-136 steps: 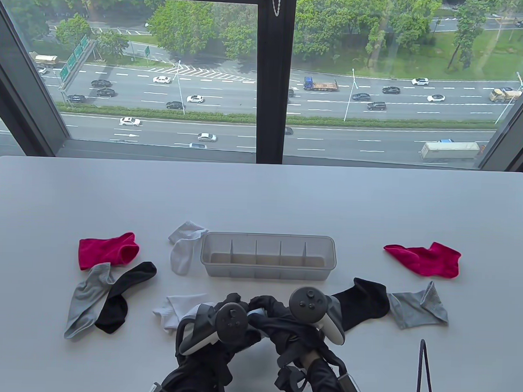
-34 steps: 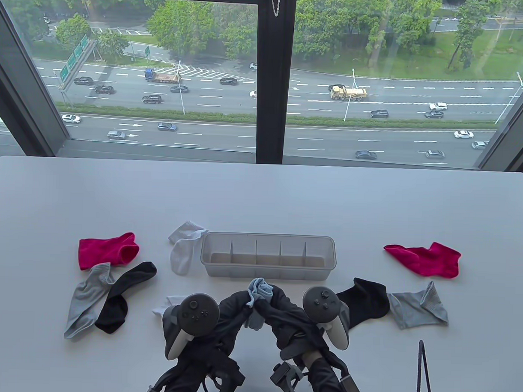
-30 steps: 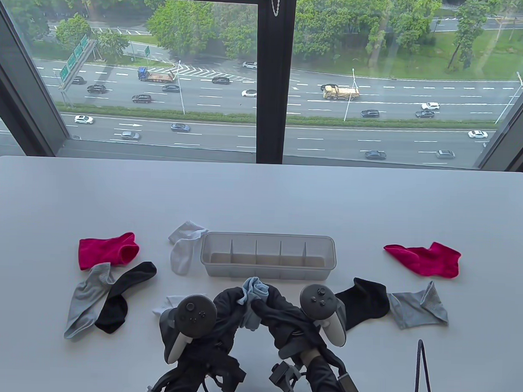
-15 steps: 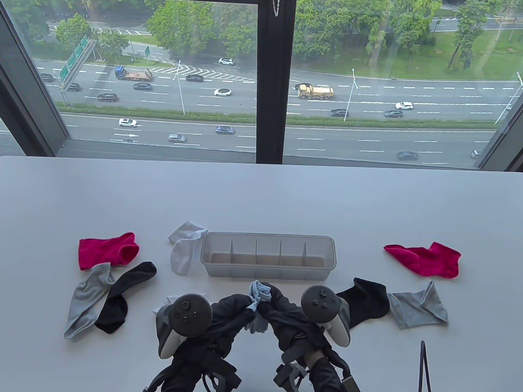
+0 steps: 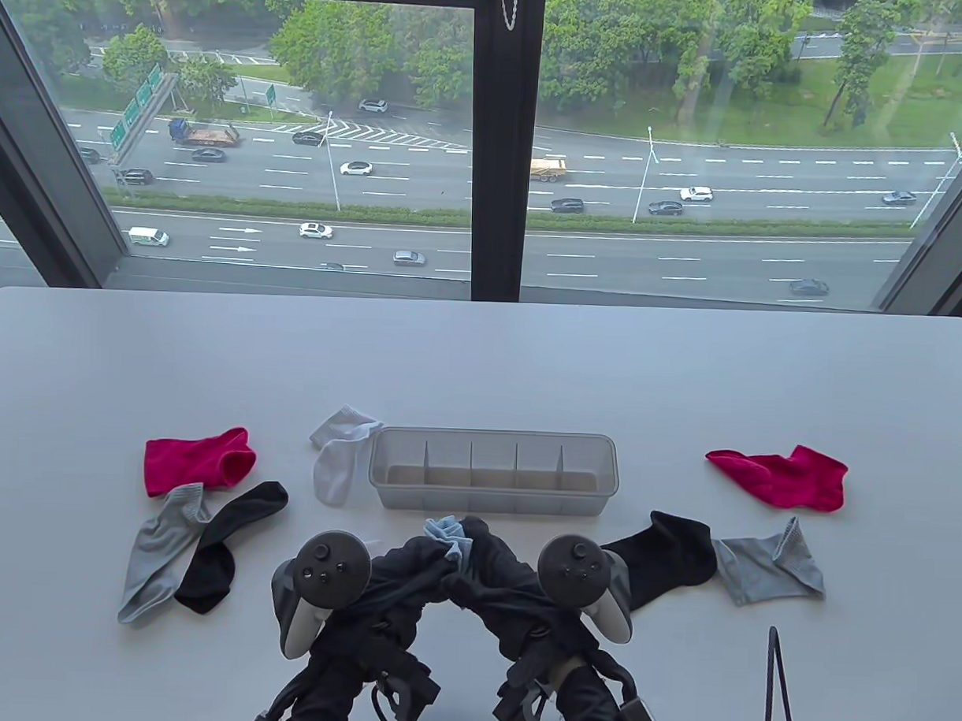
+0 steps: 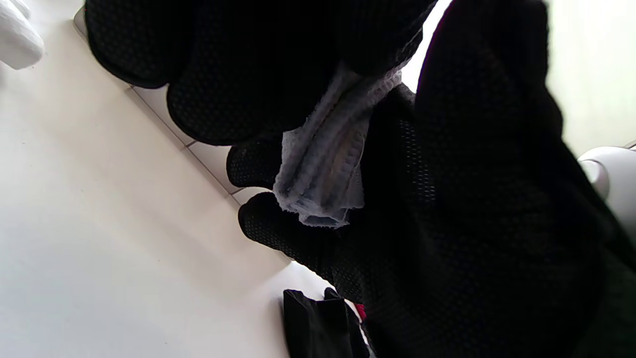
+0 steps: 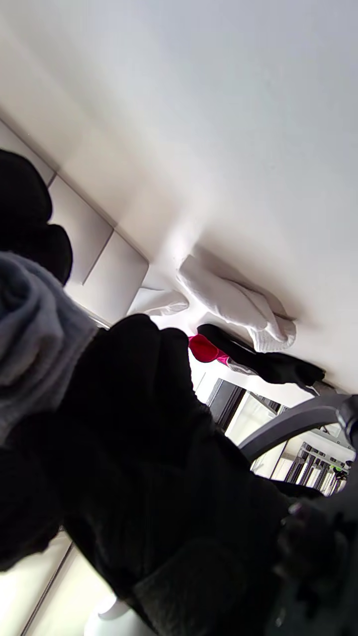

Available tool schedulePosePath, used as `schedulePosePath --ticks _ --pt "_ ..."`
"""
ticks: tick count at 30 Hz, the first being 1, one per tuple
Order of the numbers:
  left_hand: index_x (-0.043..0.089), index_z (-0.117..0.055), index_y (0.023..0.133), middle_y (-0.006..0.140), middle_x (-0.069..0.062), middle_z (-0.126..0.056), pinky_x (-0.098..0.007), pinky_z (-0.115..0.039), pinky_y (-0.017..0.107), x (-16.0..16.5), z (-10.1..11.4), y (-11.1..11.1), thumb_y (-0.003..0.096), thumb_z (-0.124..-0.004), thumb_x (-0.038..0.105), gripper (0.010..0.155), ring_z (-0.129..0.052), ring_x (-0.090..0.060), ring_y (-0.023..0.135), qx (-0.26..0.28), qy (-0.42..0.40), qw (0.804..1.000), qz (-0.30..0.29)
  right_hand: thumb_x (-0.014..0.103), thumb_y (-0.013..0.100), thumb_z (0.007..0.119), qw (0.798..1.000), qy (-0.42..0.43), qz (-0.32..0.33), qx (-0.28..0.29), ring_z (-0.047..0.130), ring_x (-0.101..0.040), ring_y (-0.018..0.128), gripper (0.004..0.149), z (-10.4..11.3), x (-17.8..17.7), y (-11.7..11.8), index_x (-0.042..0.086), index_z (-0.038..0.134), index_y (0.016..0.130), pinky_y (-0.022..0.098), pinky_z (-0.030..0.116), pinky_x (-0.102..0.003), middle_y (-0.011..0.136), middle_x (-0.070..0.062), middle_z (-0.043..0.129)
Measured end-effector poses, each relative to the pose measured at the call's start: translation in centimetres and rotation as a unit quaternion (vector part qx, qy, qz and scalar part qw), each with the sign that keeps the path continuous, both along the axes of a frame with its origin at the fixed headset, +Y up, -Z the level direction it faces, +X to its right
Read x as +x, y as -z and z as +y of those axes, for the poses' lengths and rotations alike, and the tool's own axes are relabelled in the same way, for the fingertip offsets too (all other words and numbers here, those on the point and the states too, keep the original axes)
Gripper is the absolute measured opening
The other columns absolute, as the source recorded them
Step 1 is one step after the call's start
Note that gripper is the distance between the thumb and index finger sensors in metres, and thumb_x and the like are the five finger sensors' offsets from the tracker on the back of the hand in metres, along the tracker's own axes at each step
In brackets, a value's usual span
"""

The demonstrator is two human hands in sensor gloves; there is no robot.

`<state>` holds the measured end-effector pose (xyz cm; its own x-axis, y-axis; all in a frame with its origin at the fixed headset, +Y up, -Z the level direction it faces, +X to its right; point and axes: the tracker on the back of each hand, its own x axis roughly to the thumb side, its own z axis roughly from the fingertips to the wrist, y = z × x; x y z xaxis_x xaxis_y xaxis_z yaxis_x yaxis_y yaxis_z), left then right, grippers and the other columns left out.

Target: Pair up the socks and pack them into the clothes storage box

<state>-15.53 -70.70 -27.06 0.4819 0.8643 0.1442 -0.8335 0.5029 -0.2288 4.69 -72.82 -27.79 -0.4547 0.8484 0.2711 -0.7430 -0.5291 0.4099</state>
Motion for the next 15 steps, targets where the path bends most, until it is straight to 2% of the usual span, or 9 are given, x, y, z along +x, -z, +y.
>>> schedulePosePath --ticks 2,5,7,8,10,11,13,15 --pt "-0.004 -0.08 0.081 0.069 -0.024 -0.096 -0.058 -0.082 0.051 -0.01 -0.15 0.08 0.0548 -0.075 0.023 0.038 -0.103 -0.038 0.057 -0.014 -0.002 1.0 -0.017 0.056 0.047 0.069 0.998 -0.052 -0.009 0.047 0.075 -0.041 0.09 0.09 0.26 0.15 0.26 0.005 0.036 0.113 0.068 0.067 -0.056 0.107 -0.031 0.059" --pt "-0.003 -0.079 0.083 0.072 -0.023 -0.095 -0.059 -0.081 0.053 -0.13 -0.2 0.33 0.0556 -0.073 0.023 0.038 -0.102 -0.038 0.06 -0.029 -0.008 0.999 -0.03 0.045 0.049 0.077 0.999 -0.033 -0.004 0.026 0.083 -0.034 0.082 0.083 0.27 0.56 0.59 0.006 0.041 0.112 0.064 0.073 -0.051 0.103 -0.029 0.066" --pt "-0.002 -0.077 0.085 0.075 -0.024 -0.093 -0.06 -0.078 0.055 -0.18 -0.15 0.4 0.0561 -0.073 0.023 0.039 -0.1 -0.04 0.063 -0.039 -0.004 0.998 -0.048 0.035 0.054 0.076 0.999 -0.041 -0.007 0.024 0.086 -0.032 0.079 0.071 0.18 0.75 0.74 0.008 0.044 0.111 0.062 0.076 -0.049 0.103 -0.027 0.068" --pt "-0.002 -0.077 0.086 0.076 -0.024 -0.092 -0.06 -0.077 0.056 -0.19 -0.06 0.21 0.0563 -0.072 0.024 0.039 -0.099 -0.04 0.064 -0.041 0.015 0.998 -0.033 0.035 0.056 0.075 0.998 -0.048 -0.005 0.028 0.086 -0.032 0.079 0.068 0.08 0.67 0.81 0.01 0.044 0.112 0.063 0.075 -0.049 0.104 -0.027 0.068" --pt "-0.002 -0.078 0.087 0.075 -0.024 -0.092 -0.061 -0.077 0.055 -0.15 0.18 0.03 0.0552 -0.07 0.024 0.042 -0.099 -0.04 0.063 -0.007 0.046 0.999 0.01 0.034 0.062 0.064 0.999 -0.04 -0.029 0.02 0.087 -0.03 0.077 0.057 -0.16 0.62 0.75 0.012 0.046 0.112 0.062 0.076 -0.047 0.105 -0.025 0.068" --pt "-0.001 -0.077 0.087 0.076 -0.023 -0.092 -0.061 -0.077 0.055 -0.06 0.33 -0.06 0.0548 -0.069 0.026 0.043 -0.098 -0.04 0.063 0.001 0.059 0.998 0.02 0.034 0.063 0.063 0.999 -0.011 -0.052 0.009 0.087 -0.029 0.076 0.055 -0.32 0.6 0.83 0.014 0.048 0.111 0.061 0.076 -0.047 0.105 -0.024 0.069" --pt "0.001 -0.075 0.088 0.077 -0.023 -0.089 -0.061 -0.075 0.056 -0.15 0.41 -0.14 0.0537 -0.068 0.026 0.043 -0.097 -0.041 0.065 0.018 0.072 0.995 0.071 0.034 0.063 0.062 0.998 0.031 -0.048 -0.027 0.083 -0.03 0.078 0.053 -0.42 0.62 0.87 0.017 0.047 0.111 0.063 0.073 -0.048 0.106 -0.023 0.065" --pt "0.003 -0.073 0.09 0.079 -0.023 -0.088 -0.062 -0.074 0.058 -0.59 0.34 0.13 0.0537 -0.067 0.026 0.044 -0.095 -0.042 0.066 0.035 0.089 0.991 0.094 0.033 0.063 0.062 0.997 0.054 -0.045 -0.03 0.082 -0.03 0.079 0.053 -0.3 0.71 0.8 0.017 0.048 0.111 0.063 0.073 -0.048 0.106 -0.023 0.063"
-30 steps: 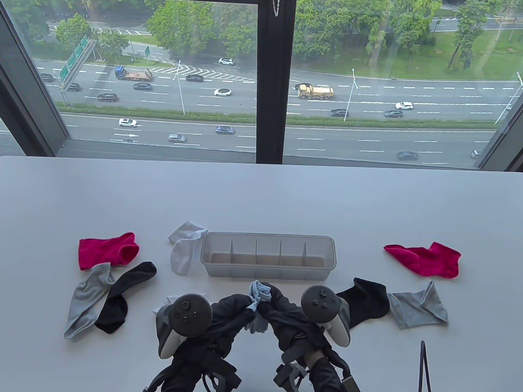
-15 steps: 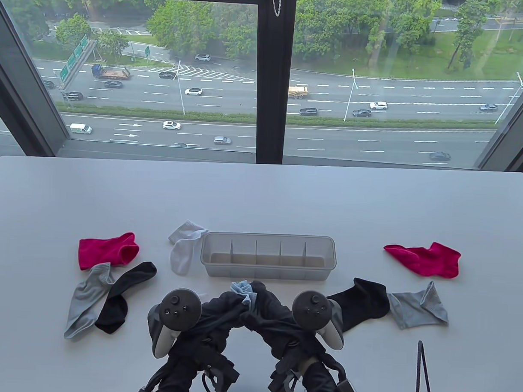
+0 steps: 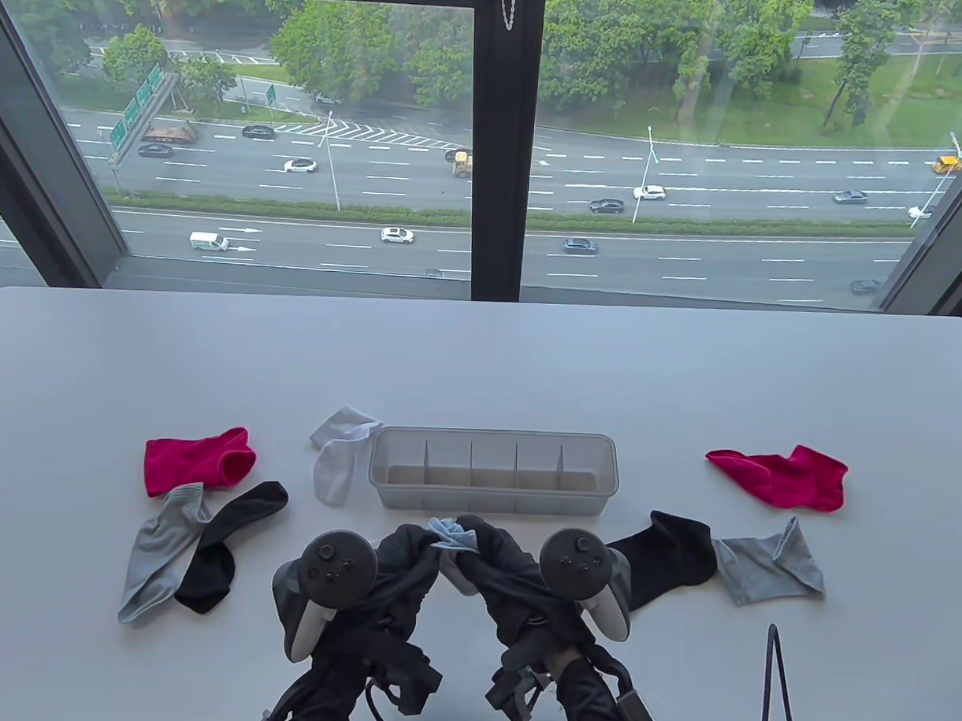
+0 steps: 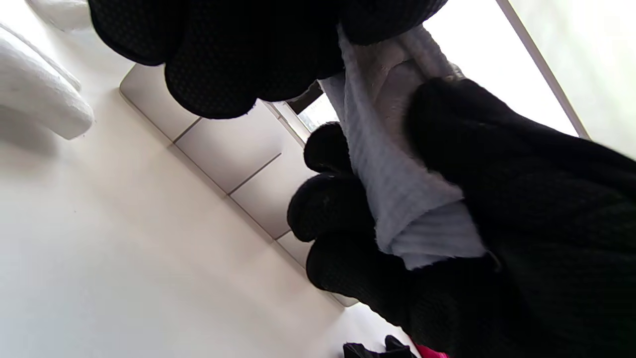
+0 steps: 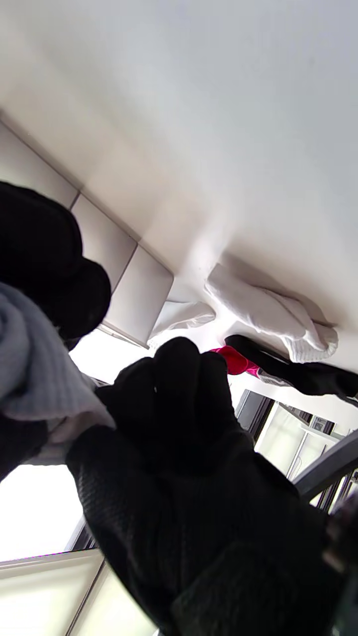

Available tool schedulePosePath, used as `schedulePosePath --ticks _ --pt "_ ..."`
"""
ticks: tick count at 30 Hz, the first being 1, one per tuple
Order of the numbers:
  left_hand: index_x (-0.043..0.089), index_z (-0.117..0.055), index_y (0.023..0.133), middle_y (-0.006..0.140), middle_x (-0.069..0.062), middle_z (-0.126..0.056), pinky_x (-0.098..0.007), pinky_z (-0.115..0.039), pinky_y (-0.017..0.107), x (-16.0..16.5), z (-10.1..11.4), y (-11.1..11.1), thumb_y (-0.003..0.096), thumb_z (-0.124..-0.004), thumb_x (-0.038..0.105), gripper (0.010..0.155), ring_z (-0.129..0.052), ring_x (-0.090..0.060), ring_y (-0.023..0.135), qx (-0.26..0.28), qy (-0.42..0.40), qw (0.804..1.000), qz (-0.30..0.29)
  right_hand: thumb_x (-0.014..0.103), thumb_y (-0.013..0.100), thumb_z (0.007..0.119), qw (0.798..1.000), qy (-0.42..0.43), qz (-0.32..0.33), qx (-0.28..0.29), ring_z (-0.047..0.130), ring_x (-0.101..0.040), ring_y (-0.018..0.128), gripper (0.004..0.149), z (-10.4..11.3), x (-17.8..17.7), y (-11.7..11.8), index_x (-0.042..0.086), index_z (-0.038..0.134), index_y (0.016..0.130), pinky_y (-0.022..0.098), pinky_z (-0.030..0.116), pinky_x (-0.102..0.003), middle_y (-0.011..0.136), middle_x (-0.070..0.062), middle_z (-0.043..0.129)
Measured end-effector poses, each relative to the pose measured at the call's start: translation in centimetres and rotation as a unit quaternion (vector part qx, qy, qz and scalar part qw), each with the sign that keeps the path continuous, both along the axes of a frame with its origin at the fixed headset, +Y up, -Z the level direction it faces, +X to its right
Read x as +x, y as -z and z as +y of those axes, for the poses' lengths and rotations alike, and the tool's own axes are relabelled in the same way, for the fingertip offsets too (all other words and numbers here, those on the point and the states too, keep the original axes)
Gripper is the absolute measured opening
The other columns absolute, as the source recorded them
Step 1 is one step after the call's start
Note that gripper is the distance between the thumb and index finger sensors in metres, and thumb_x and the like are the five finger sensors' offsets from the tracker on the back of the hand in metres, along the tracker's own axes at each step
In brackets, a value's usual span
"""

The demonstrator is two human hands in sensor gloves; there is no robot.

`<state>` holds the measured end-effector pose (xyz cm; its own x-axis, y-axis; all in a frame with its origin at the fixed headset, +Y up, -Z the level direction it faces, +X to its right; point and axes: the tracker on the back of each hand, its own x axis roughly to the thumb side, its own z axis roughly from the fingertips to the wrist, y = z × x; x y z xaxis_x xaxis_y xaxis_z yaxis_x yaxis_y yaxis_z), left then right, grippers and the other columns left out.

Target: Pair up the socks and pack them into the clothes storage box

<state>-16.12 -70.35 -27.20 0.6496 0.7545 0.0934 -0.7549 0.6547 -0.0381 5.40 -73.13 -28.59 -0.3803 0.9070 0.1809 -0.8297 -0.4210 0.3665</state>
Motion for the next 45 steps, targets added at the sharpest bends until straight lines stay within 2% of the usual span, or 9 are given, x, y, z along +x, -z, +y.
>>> schedulePosePath --ticks 10,14,19,24,30,35,40,43,45 --pt "0.013 -0.077 0.094 0.088 -0.021 -0.083 -0.06 -0.077 0.055 -2.0 -0.1 1.2 0.0567 -0.066 0.027 0.042 -0.098 -0.04 0.065 0.047 -0.015 0.998 0.029 0.029 0.058 0.066 0.99 -0.108 0.075 0.057 0.079 -0.034 0.083 0.051 1.3 -1.7 -0.7 0.024 0.057 0.108 0.061 0.072 -0.047 0.105 -0.023 0.06" --pt "0.015 -0.073 0.097 0.102 -0.024 -0.066 -0.065 -0.066 0.066 -0.2 0.5 0.8 0.058 -0.063 0.026 0.041 -0.082 -0.044 0.088 0.065 -0.018 0.996 -0.065 0.031 0.058 0.063 0.973 -0.207 0.068 0.081 0.076 -0.035 0.082 0.048 1.2 -2.4 -0.8 0.033 0.052 0.105 0.06 0.073 -0.046 0.105 -0.026 0.054" --pt "0.02 -0.071 0.098 0.109 -0.024 -0.057 -0.065 -0.063 0.07 2.3 0.6 0.2 0.0582 -0.061 0.026 0.041 -0.074 -0.045 0.097 0.068 0.014 0.991 -0.113 0.032 0.059 0.059 0.959 -0.26 0.084 0.07 0.073 -0.036 0.08 0.047 0.9 -3.0 -0.8 0.038 0.046 0.104 0.059 0.072 -0.046 0.106 -0.029 0.045" --pt "0.018 -0.044 0.115 0.118 -0.029 -0.036 -0.067 -0.049 0.074 1.9 -0.2 0.3 0.0583 -0.059 0.041 0.063 -0.058 -0.053 0.103 -0.014 -0.095 0.985 -0.141 0.034 0.053 0.078 0.989 -0.126 -0.017 0.073 0.09 -0.032 0.067 0.046 0.7 -1.6 -0.7 0.029 0.074 0.099 0.05 0.084 -0.041 0.093 -0.027 0.075" --pt "0.016 -0.031 0.116 0.112 -0.031 -0.041 -0.056 -0.07 0.06 1.9 -1.4 0.0 0.0582 -0.053 0.051 0.072 -0.075 -0.046 0.081 -0.054 -0.136 0.976 -0.161 0.036 0.053 0.08 0.991 0.006 -0.111 0.079 0.094 -0.024 0.07 0.063 1.9 0.5 -0.7 0.018 0.049 0.105 0.054 0.088 -0.033 0.107 -0.024 0.06" --pt "0.006 -0.035 0.112 0.105 -0.033 -0.053 -0.052 -0.08 0.054 1.3 -1.6 0.4 0.0594 -0.058 0.028 0.061 -0.088 -0.038 0.07 -0.056 -0.236 0.966 -0.094 0.026 0.062 0.067 0.984 0.132 -0.106 0.048 0.085 -0.029 0.09 0.06 1.5 1.6 -0.8 0.01 0.04 0.113 0.07 0.081 -0.039 0.112 -0.028 0.052" --pt "-0.001 -0.042 0.109 0.1 -0.037 -0.062 -0.057 -0.081 0.054 0.9 -2.4 0.4 0.0601 -0.05 0.029 0.058 -0.092 -0.042 0.07 -0.084 -0.332 0.935 -0.092 0.044 0.058 0.069 0.981 -0.1 -0.026 0.161 0.068 -0.043 0.099 0.077 1.5 -0.4 -1.0 0.009 0.03 0.114 0.073 0.065 -0.055 0.116 -0.028 0.046" --pt "-0.006 -0.037 0.11 0.102 -0.038 -0.057 -0.061 -0.075 0.055 1.0 -2.9 0.7 0.0564 -0.058 0.055 0.083 -0.087 -0.046 0.073 -0.096 -0.335 0.923 -0.163 0.043 0.057 0.07 0.977 -0.102 -0.069 0.176 0.076 -0.039 0.094 0.072 1.9 -0.5 -1.2 0.006 0.041 0.112 0.071 0.069 -0.053 0.11 -0.027 0.059" --pt "-0.005 -0.032 0.11 0.105 -0.037 -0.052 -0.062 -0.072 0.058 1.3 -2.7 0.5 0.0528 -0.064 0.059 0.091 -0.084 -0.047 0.075 -0.109 -0.311 0.927 -0.181 0.041 0.059 0.068 0.972 -0.112 -0.085 0.189 0.085 -0.032 0.087 0.064 2.1 -0.3 -1.2 0.005 0.048 0.109 0.068 0.074 -0.049 0.103 -0.026 0.069"
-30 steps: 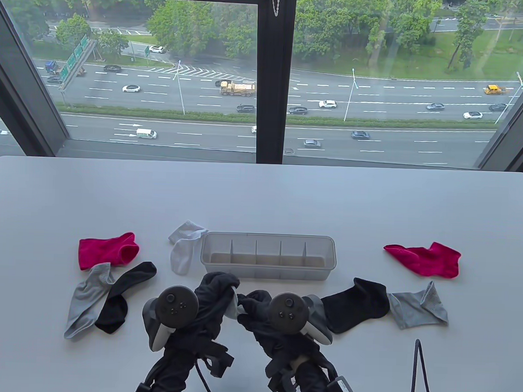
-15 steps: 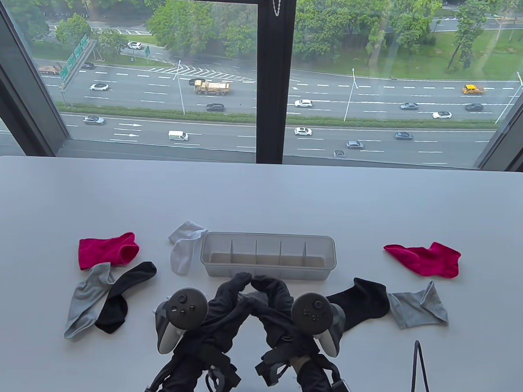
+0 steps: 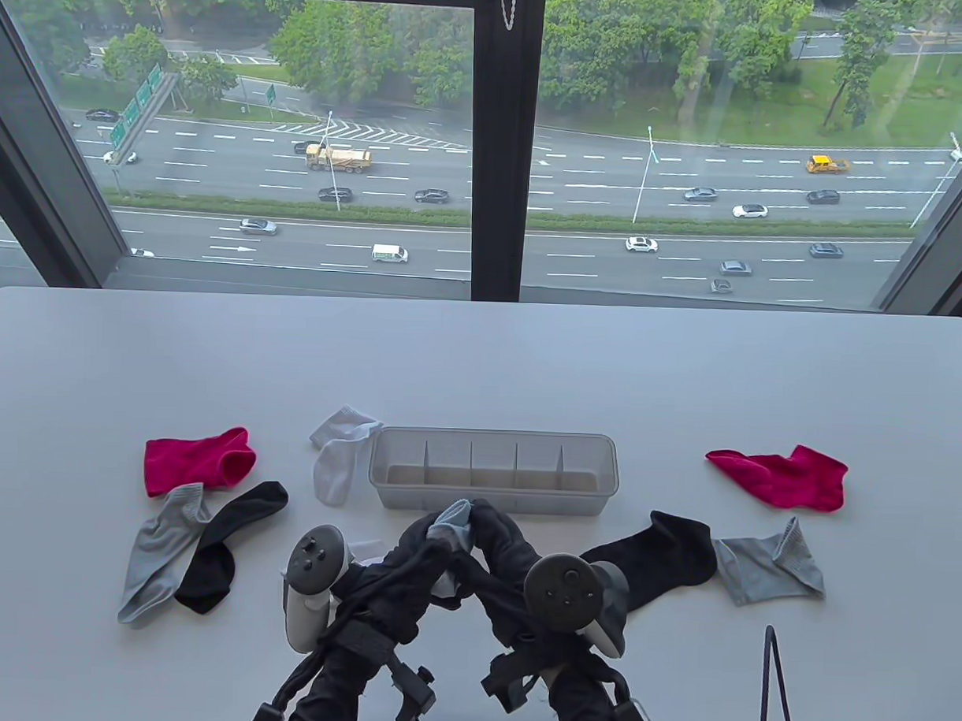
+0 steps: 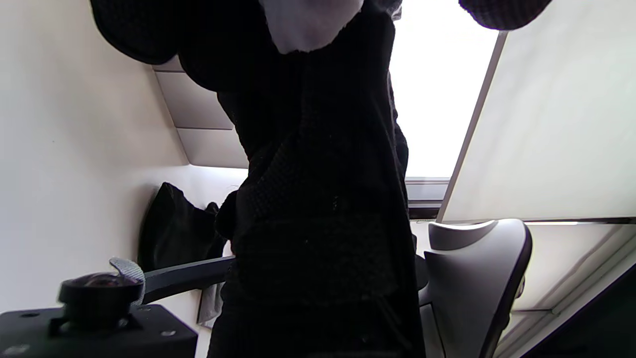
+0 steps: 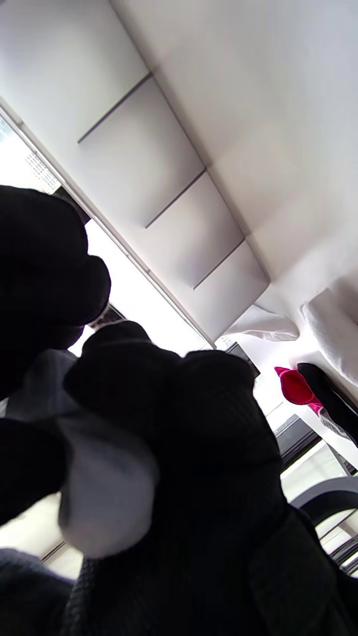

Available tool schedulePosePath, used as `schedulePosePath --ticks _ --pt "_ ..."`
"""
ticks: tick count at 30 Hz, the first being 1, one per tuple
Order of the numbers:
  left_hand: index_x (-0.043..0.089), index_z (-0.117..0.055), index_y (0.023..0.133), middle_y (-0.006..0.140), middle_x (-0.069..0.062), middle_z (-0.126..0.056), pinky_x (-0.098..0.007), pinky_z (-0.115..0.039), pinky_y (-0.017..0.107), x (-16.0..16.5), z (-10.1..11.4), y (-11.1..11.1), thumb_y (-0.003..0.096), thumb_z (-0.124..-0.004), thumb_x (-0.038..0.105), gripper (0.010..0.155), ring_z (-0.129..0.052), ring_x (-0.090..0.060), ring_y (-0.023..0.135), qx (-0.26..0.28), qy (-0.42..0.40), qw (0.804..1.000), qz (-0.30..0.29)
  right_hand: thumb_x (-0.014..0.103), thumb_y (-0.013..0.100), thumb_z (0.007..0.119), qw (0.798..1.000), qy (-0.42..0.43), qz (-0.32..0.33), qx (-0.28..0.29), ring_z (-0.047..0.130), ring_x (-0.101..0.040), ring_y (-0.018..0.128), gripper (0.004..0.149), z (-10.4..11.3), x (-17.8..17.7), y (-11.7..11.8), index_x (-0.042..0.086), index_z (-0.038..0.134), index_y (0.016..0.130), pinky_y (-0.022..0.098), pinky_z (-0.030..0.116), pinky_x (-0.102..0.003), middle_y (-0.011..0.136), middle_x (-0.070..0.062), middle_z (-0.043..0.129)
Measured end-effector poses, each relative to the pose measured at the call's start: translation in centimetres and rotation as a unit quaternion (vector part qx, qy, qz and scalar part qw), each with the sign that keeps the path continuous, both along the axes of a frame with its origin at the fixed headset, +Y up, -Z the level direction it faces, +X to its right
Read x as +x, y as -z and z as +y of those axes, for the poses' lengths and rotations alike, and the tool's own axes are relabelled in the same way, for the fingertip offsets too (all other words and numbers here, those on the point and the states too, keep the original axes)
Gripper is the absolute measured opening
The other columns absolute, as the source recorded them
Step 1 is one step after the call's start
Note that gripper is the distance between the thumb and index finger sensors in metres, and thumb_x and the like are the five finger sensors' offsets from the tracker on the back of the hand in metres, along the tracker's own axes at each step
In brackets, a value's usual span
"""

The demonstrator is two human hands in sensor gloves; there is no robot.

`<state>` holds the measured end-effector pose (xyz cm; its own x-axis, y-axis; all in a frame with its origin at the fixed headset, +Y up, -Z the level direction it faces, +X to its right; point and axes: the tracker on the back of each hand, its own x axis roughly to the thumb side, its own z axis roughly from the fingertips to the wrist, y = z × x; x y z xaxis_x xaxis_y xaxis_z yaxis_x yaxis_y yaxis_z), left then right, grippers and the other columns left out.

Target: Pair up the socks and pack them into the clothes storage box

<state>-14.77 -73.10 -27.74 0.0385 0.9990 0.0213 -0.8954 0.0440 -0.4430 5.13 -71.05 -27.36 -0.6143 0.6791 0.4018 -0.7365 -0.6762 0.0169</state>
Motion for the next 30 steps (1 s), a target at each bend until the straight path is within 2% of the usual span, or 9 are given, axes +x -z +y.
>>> schedulePosePath --ticks 5,9,14,17,19,22,25,28,30 --pt "0.001 -0.027 0.108 0.108 -0.032 -0.048 -0.063 -0.068 0.062 0.7 0.2 -0.1 0.0562 -0.071 0.042 0.079 -0.081 -0.043 0.079 0.003 0.145 0.988 -0.049 0.031 0.061 0.066 0.997 0.056 -0.041 -0.022 0.096 -0.024 0.074 0.043 -0.4 1.0 0.1 0.013 0.067 0.099 0.062 0.082 -0.043 0.09 -0.017 0.086" --pt "0.002 -0.045 0.106 0.107 -0.032 -0.055 -0.065 -0.069 0.063 0.1 0.3 0.1 0.0532 -0.07 0.024 0.062 -0.082 -0.044 0.08 0.001 0.111 0.994 -0.024 0.028 0.059 0.064 0.988 0.118 -0.041 -0.085 0.095 -0.025 0.075 0.041 -1.1 1.2 0.6 0.014 0.067 0.098 0.063 0.08 -0.046 0.089 -0.014 0.086" --pt "0.0 -0.058 0.103 0.101 -0.031 -0.069 -0.066 -0.071 0.06 0.2 -0.1 0.1 0.0523 -0.063 0.029 0.059 -0.088 -0.045 0.075 -0.027 0.077 0.992 -0.095 0.026 0.058 0.063 0.985 0.14 -0.02 -0.1 0.093 -0.024 0.077 0.041 -1.4 1.8 1.0 0.017 0.066 0.097 0.065 0.077 -0.047 0.086 -0.008 0.086" --pt "-0.004 -0.055 0.103 0.1 -0.036 -0.066 -0.067 -0.07 0.059 0.0 0.1 -0.1 0.0542 -0.06 0.027 0.058 -0.087 -0.047 0.074 -0.042 0.099 0.993 -0.041 0.026 0.059 0.063 0.98 0.156 -0.022 -0.119 0.092 -0.025 0.077 0.041 -1.9 1.8 1.1 0.015 0.066 0.098 0.066 0.076 -0.048 0.086 -0.01 0.086" --pt "-0.002 -0.04 0.11 0.107 -0.038 -0.051 -0.069 -0.064 0.062 0.1 0.5 -0.5 0.0554 -0.054 0.024 0.062 -0.08 -0.052 0.08 -0.02 0.173 0.985 0.013 0.027 0.06 0.064 0.984 0.132 -0.025 -0.114 0.093 -0.024 0.074 0.041 -2.0 2.0 1.3 0.014 0.066 0.099 0.065 0.077 -0.048 0.085 -0.01 0.087" --pt "0.006 -0.033 0.112 0.112 -0.034 -0.043 -0.072 -0.054 0.068 0.0 0.8 -0.9 0.0583 -0.051 0.025 0.06 -0.067 -0.055 0.091 0.074 0.276 0.948 0.142 0.03 0.062 0.065 0.982 0.148 -0.036 -0.109 0.096 -0.021 0.067 0.041 -2.0 2.2 1.0 0.009 0.067 0.097 0.061 0.08 -0.046 0.078 -0.01 0.09" --pt "0.011 -0.041 0.11 0.11 -0.03 -0.052 -0.069 -0.055 0.07 0.6 1.4 -1.1 0.0585 -0.048 0.027 0.054 -0.07 -0.05 0.092 0.179 0.236 0.952 0.075 0.029 0.062 0.065 0.974 0.185 -0.051 -0.119 0.097 -0.021 0.066 0.04 -1.7 2.3 0.9 0.008 0.067 0.097 0.061 0.08 -0.046 0.076 -0.009 0.091" --pt "0.004 -0.043 0.109 0.108 -0.031 -0.055 -0.069 -0.056 0.07 1.4 2.1 -1.4 0.0571 -0.065 0.034 0.064 -0.073 -0.049 0.091 0.194 0.251 0.947 0.058 0.029 0.063 0.065 0.972 0.194 -0.055 -0.118 0.097 -0.02 0.065 0.04 -1.7 2.5 0.9 0.007 0.068 0.097 0.061 0.081 -0.046 0.075 -0.008 0.092" --pt "0.006 -0.04 0.11 0.109 -0.028 -0.055 -0.069 -0.056 0.07 1.9 1.9 -1.6 0.056 -0.069 0.033 0.067 -0.072 -0.048 0.092 0.195 0.322 0.924 0.062 0.03 0.063 0.067 0.974 0.186 -0.063 -0.111 0.097 -0.021 0.064 0.041 -1.6 2.3 0.7 0.007 0.068 0.096 0.06 0.08 -0.046 0.074 -0.008 0.092"
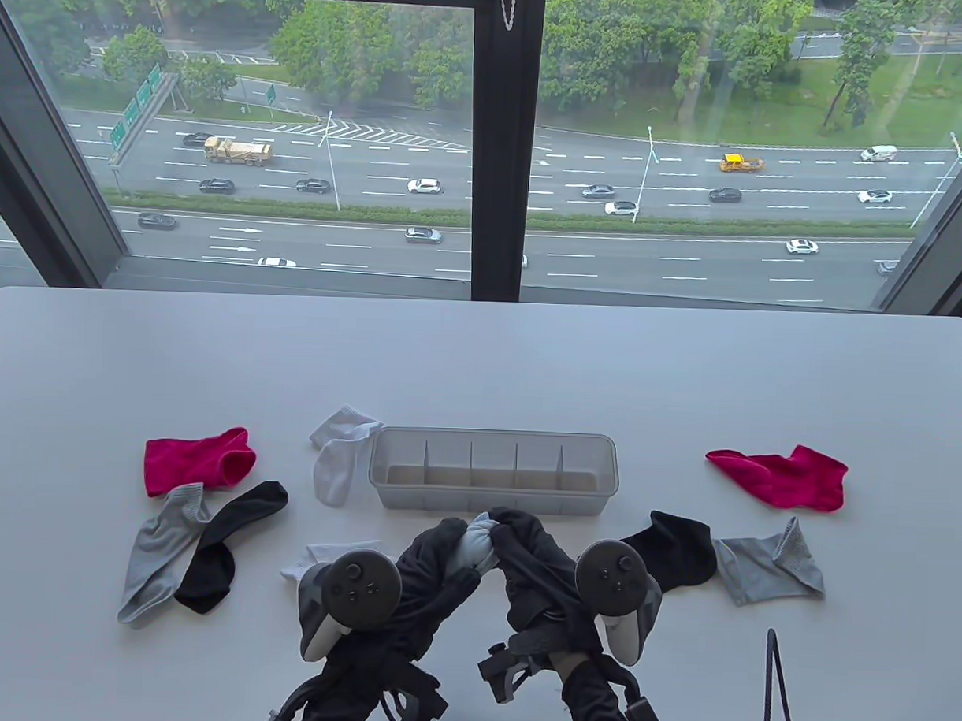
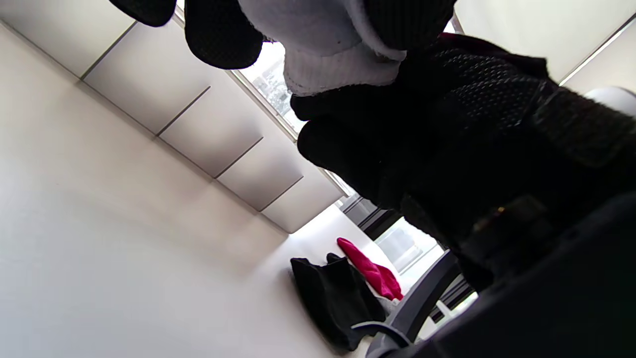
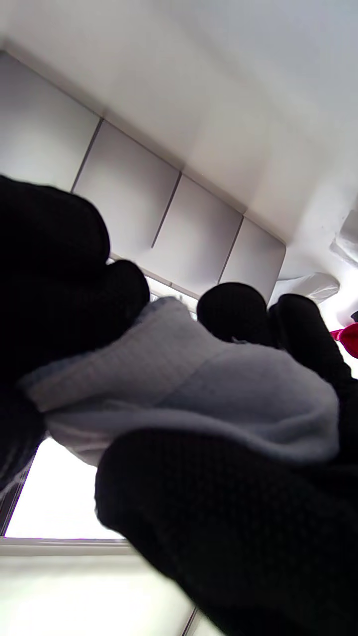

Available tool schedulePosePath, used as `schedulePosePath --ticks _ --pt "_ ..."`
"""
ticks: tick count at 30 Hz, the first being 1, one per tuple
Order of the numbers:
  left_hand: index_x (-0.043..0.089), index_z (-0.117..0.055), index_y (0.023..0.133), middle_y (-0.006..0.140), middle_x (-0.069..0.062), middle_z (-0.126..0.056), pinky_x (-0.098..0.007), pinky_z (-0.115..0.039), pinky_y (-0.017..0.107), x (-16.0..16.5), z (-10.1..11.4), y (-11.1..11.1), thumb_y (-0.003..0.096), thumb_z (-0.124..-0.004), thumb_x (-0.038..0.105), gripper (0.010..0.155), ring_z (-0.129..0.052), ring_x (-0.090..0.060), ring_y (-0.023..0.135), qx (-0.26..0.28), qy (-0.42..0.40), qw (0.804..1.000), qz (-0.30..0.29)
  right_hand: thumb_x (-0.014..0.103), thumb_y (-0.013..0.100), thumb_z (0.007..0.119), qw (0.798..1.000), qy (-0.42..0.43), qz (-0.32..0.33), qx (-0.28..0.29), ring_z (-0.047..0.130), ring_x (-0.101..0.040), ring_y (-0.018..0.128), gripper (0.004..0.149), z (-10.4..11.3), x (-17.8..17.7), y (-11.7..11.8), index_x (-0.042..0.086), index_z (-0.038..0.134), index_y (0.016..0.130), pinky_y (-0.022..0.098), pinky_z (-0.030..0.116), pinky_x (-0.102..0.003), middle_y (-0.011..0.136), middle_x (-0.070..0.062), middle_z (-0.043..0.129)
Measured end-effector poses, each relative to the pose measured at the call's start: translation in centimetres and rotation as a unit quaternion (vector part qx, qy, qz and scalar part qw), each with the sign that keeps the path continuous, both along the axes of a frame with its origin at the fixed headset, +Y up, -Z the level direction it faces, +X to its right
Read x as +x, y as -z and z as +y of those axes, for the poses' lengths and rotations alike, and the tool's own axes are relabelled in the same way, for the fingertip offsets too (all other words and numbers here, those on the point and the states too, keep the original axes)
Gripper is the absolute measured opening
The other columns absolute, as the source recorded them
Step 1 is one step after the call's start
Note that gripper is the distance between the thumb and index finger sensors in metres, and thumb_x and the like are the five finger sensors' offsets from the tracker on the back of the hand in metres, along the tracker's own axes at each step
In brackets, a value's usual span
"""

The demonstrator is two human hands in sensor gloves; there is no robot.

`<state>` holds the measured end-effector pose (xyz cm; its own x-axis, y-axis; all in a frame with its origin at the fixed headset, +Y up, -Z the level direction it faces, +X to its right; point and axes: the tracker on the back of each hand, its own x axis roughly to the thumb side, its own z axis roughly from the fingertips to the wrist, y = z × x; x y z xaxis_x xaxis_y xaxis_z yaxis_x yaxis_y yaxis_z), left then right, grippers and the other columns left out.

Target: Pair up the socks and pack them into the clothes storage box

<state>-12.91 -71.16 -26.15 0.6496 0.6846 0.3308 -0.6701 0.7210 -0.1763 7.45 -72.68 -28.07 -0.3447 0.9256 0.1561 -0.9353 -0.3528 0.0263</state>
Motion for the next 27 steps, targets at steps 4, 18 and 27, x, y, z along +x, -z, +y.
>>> schedulePosePath --ticks 4,18,27 --pt "0.006 -0.042 0.106 0.1 -0.024 -0.064 -0.066 -0.063 0.068 -0.1 -0.2 0.0 0.0519 -0.07 0.033 0.067 -0.08 -0.042 0.083 0.002 0.038 0.998 0.039 0.031 0.063 0.066 0.997 0.011 0.074 0.01 0.093 -0.023 0.07 0.043 0.3 -1.1 -0.2 0.007 0.065 0.099 0.067 0.073 -0.049 0.078 -0.007 0.089" --pt "0.013 -0.065 0.106 0.104 -0.026 -0.059 -0.068 -0.054 0.069 -2.0 -1.7 1.1 0.0566 -0.066 0.044 0.059 -0.068 -0.047 0.088 -0.109 -0.189 0.975 0.028 0.045 0.052 0.076 0.978 0.041 0.191 -0.079 0.084 -0.039 0.078 0.083 -0.3 -0.8 0.8 -0.002 0.043 0.112 0.062 0.071 -0.057 0.094 -0.027 0.076" --pt "-0.005 -0.052 0.107 0.09 -0.031 -0.08 -0.066 -0.073 0.059 -1.9 -1.9 1.4 0.0595 -0.058 0.031 0.06 -0.091 -0.048 0.074 -0.16 -0.254 0.954 -0.014 0.027 0.057 0.077 0.987 -0.033 0.152 -0.034 0.094 -0.025 0.063 0.051 0.5 0.1 0.9 0.005 0.068 0.102 0.057 0.08 -0.049 0.08 -0.018 0.088"
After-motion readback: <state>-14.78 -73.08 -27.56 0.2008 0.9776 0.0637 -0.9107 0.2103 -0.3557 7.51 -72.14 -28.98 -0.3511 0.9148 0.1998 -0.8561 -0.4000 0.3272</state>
